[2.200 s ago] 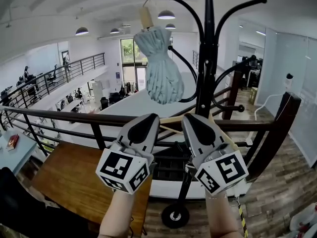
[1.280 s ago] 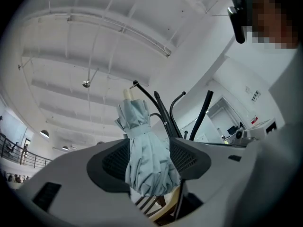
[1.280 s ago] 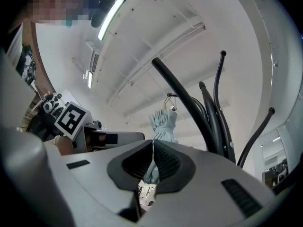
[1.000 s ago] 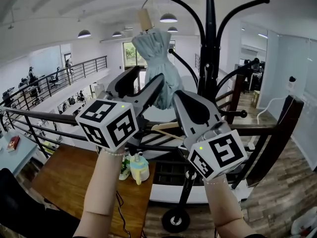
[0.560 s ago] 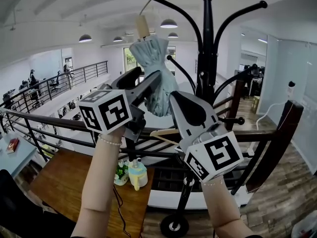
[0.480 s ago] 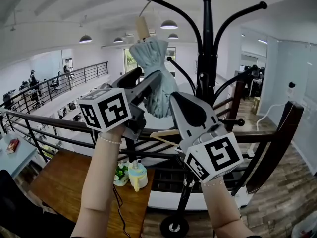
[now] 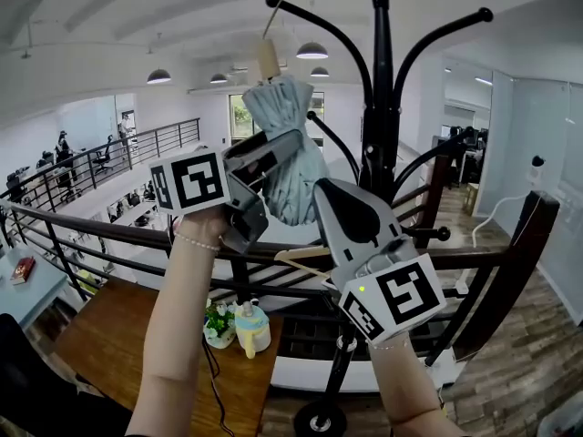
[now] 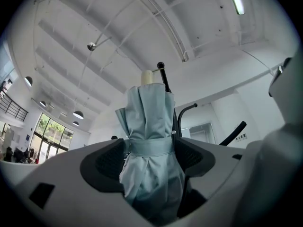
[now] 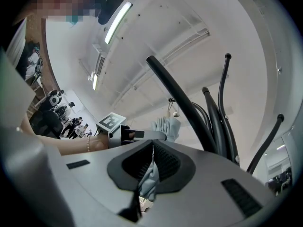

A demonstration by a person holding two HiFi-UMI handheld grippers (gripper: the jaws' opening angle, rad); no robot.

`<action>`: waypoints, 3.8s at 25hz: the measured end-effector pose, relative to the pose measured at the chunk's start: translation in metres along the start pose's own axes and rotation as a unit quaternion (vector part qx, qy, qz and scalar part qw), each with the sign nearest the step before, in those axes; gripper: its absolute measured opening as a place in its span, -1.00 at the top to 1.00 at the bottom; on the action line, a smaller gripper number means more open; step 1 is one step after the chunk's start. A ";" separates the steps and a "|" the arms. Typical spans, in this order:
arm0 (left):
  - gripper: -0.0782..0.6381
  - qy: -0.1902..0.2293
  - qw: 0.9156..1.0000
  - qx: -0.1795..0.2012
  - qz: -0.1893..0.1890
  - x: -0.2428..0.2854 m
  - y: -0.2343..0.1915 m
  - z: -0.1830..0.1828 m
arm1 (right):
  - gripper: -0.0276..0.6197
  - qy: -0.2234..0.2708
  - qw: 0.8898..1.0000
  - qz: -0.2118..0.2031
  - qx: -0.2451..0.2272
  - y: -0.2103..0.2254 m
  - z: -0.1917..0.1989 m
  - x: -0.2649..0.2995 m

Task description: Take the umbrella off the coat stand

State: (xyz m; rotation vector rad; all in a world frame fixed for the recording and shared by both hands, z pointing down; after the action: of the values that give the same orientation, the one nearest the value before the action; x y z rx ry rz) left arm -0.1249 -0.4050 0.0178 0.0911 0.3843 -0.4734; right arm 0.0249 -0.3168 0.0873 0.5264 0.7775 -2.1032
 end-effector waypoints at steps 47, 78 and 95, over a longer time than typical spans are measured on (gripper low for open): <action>-0.02 0.051 0.994 0.095 -0.032 -0.021 0.021 -0.027 | 0.82 0.020 1.000 0.012 -0.007 -0.004 -0.005 0.002; 0.00 0.012 0.988 0.040 -0.147 -0.192 0.056 0.092 | 0.82 -0.129 0.991 -0.001 0.030 -0.073 0.039 -0.077; 0.02 0.000 0.995 0.039 -0.091 -0.195 0.110 0.154 | 0.82 -0.199 0.979 0.019 0.051 -0.089 0.063 -0.132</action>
State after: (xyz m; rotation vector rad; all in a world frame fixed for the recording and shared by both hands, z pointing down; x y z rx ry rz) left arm -0.1822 -0.2510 0.2344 0.1323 0.3763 -0.6689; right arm 0.0238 -0.2443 0.2428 0.1598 0.4281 -2.1257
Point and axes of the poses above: the fingertips, and each gripper's own axes: x forward along the fingers, y to its right, z out of its underside, the point moved 7 cm from there along -x, backward along the fingers, and after that the axes turned 5 degrees about z, right-handed, at the moved point
